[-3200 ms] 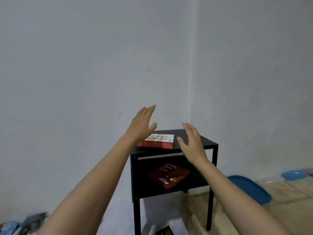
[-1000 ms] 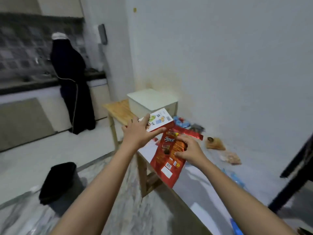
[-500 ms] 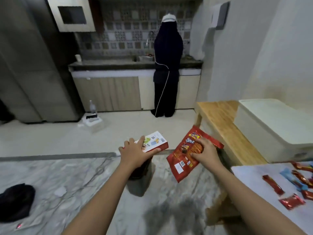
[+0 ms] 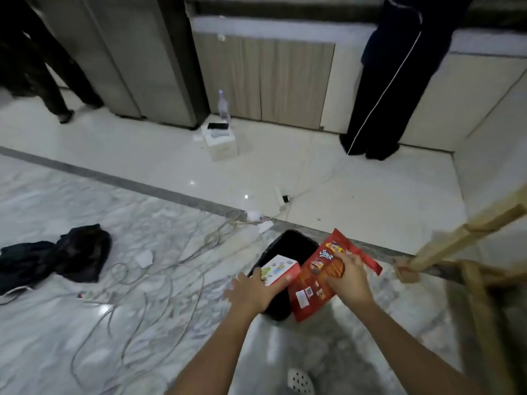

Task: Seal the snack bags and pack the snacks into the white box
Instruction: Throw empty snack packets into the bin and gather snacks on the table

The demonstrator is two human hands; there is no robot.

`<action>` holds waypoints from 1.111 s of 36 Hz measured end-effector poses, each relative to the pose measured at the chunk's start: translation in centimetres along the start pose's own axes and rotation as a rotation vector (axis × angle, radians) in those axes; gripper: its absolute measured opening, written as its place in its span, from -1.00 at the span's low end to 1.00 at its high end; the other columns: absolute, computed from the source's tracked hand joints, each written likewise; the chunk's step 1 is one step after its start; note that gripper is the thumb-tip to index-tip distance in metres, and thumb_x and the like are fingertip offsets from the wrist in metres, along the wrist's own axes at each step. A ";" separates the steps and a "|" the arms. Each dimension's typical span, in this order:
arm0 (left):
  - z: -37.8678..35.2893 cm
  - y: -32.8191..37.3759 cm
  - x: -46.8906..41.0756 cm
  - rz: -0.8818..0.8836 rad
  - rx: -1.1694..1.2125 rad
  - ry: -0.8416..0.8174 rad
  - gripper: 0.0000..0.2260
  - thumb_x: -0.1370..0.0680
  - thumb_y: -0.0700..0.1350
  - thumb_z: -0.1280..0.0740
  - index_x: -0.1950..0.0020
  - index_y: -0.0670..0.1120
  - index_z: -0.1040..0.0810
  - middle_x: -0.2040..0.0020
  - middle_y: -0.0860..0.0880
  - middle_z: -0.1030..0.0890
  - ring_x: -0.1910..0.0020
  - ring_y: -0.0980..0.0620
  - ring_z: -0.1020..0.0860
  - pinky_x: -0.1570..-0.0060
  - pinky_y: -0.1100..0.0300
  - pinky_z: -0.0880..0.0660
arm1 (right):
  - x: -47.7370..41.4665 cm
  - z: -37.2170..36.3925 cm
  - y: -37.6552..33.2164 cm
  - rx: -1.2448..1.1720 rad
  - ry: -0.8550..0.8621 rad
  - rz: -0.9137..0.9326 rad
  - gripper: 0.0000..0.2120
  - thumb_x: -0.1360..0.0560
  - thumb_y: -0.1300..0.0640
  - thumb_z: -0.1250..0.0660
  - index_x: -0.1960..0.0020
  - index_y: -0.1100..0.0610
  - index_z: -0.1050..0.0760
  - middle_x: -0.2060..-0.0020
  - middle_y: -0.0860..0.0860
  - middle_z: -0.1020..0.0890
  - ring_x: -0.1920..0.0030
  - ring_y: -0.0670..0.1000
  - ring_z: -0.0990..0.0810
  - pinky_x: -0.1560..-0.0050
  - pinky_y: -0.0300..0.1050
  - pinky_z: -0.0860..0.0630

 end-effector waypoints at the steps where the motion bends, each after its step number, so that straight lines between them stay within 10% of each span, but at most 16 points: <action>1: -1.2 -0.2 -2.1 0.030 0.012 -0.024 -0.04 -0.19 0.61 -0.02 -0.47 0.12 -0.11 -0.45 -0.20 -0.22 -0.44 -0.27 -0.12 -0.37 -0.28 -0.01 | -1.9 -1.4 1.0 -0.006 -0.014 -0.011 -0.42 -0.37 0.17 -0.48 -0.34 0.22 -0.38 -0.23 0.18 -0.36 -0.20 0.13 -0.44 -0.21 -0.08 -0.40; 18: -15.1 -1.8 -22.1 0.161 0.010 -0.291 0.01 -0.17 0.63 0.05 -0.50 0.12 -0.03 -0.52 -0.16 -0.05 -0.47 -0.25 -0.02 -0.39 -0.24 -0.05 | -17.1 -20.2 13.4 0.168 -0.276 -0.091 -0.46 -0.41 0.15 -0.38 -0.36 0.12 -0.33 -0.30 0.13 -0.31 -0.27 0.19 -0.39 -0.27 0.04 -0.40; 30: -2.7 6.7 -13.0 -0.144 0.049 -0.123 -0.15 -0.28 0.56 -0.02 -0.39 0.05 -0.32 -0.34 -0.12 -0.38 -0.34 -0.14 -0.33 -0.31 -0.15 -0.30 | -9.9 -3.8 6.0 0.031 -0.109 -0.143 -0.49 -0.44 0.16 -0.38 -0.35 0.15 -0.33 -0.28 0.12 -0.33 -0.23 0.09 -0.44 -0.18 -0.06 -0.43; 40: 2.4 22.1 4.0 -0.772 -0.206 -0.087 -0.43 -0.49 0.24 -0.24 -0.41 -0.04 -0.33 -0.41 -0.05 -0.36 -0.38 -0.04 -0.32 -0.36 0.00 -0.28 | 4.6 16.0 2.4 -0.057 0.235 -0.181 -0.50 -0.42 0.26 -0.35 -0.34 0.11 -0.35 -0.33 0.11 -0.35 -0.24 0.04 -0.42 -0.13 -0.19 -0.39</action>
Point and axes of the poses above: each hand's wrist, its own x-axis away from the middle knuckle, its own z-axis out of the back of the hand, y = z × x, the point moved 8 cm from there along -x, towards the middle knuckle
